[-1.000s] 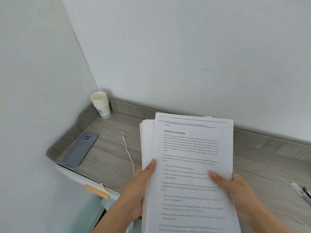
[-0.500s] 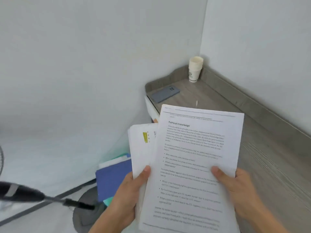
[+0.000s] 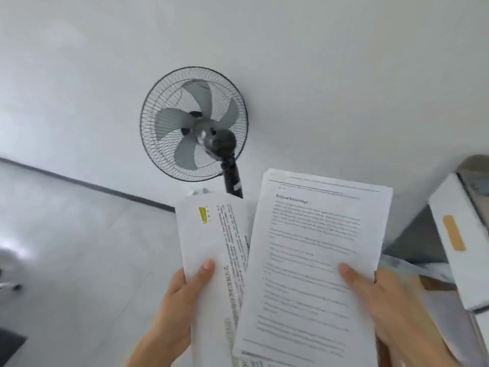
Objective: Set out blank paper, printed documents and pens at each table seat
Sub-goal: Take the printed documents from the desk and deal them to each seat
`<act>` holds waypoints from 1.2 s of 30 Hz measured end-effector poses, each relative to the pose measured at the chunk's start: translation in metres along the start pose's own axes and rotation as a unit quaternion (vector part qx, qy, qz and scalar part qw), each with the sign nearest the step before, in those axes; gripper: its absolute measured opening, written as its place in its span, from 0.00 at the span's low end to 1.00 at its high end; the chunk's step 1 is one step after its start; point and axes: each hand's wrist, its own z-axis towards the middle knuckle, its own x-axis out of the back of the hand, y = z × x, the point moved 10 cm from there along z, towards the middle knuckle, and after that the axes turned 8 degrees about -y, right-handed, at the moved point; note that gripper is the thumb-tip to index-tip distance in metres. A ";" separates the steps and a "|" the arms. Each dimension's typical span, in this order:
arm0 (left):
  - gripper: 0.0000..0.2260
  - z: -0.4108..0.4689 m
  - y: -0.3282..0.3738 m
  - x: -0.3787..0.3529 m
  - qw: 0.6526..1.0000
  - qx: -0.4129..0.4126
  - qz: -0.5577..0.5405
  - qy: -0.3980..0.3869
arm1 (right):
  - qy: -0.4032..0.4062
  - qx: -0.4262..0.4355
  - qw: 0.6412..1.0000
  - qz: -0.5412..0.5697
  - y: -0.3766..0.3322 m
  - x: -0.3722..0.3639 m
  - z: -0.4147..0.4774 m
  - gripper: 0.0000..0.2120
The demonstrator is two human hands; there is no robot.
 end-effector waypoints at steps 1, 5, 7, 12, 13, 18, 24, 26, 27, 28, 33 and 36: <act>0.18 -0.011 0.008 0.031 1.000 -0.011 -0.007 0.022 | -0.017 0.004 1.000 -0.012 0.002 -0.032 0.004 0.02; 0.18 -0.055 0.024 0.138 0.993 -0.038 -0.042 0.106 | -0.115 0.009 0.992 -0.045 0.013 -0.163 0.016 0.02; 0.18 -0.078 0.027 0.183 0.987 -0.046 -0.062 0.141 | -0.176 -0.009 0.984 -0.031 0.021 -0.224 0.016 0.04; 0.24 -0.129 0.034 0.271 0.966 -0.078 -0.121 0.214 | -0.306 -0.045 0.949 -0.057 0.031 -0.354 0.018 0.09; 0.24 -0.138 0.035 0.287 0.959 -0.087 -0.132 0.233 | -0.323 -0.044 0.943 -0.069 0.032 -0.375 0.021 0.06; 0.17 -0.166 0.043 0.366 0.924 -0.112 -0.158 0.329 | -0.392 -0.039 0.911 -0.124 0.036 -0.489 0.038 0.04; 0.17 -0.169 0.061 0.452 0.879 -0.124 -0.185 0.422 | -0.530 -0.057 0.839 -0.111 0.051 -0.640 0.059 0.12; 0.20 -0.170 0.068 0.476 0.860 -0.133 -0.201 0.450 | -0.567 -0.064 0.812 -0.120 0.055 -0.688 0.064 0.07; 0.21 -0.172 0.070 0.488 0.849 -0.138 -0.210 0.465 | -0.587 -0.074 0.796 -0.127 0.059 -0.712 0.066 0.09; 0.21 -0.175 0.068 0.499 0.835 -0.141 -0.223 0.483 | -0.600 -0.085 0.782 -0.146 0.065 -0.734 0.067 0.13; 0.21 -0.207 0.050 0.546 0.762 -0.149 -0.287 0.561 | -0.643 -0.117 0.727 -0.208 0.102 -0.839 0.057 0.13; 0.18 -0.231 0.040 0.580 0.723 -0.147 -0.305 0.602 | -0.667 -0.126 0.698 -0.227 0.128 -0.898 0.035 0.10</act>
